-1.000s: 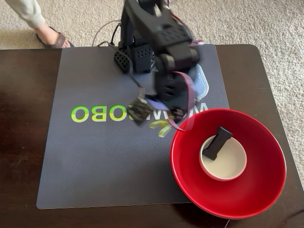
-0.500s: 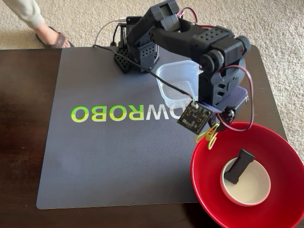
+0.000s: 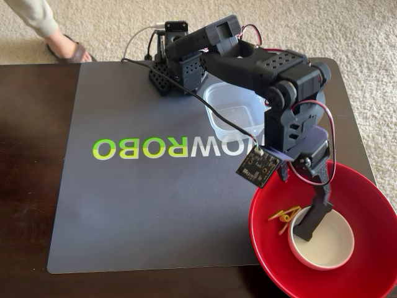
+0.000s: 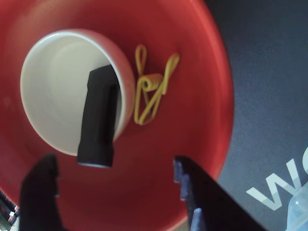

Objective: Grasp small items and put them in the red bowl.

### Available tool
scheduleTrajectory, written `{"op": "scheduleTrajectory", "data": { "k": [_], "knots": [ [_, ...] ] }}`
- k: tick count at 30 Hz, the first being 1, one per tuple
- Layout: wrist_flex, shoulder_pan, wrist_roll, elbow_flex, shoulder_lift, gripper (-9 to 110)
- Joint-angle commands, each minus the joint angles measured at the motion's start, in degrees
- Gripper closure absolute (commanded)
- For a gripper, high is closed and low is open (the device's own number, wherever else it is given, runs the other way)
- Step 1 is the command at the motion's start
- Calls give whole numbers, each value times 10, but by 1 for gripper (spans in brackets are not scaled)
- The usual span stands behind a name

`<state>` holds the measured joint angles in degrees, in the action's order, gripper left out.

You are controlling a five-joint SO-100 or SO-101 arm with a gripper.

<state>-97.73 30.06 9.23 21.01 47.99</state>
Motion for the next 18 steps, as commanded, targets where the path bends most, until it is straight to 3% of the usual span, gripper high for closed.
{"op": "scheduleTrajectory", "data": {
  "k": [1,12,18],
  "knots": [
    [-1,-15,5,4,64,58],
    [2,137,172,453,423,59],
    [11,120,265,678,523,60]
  ]
}}
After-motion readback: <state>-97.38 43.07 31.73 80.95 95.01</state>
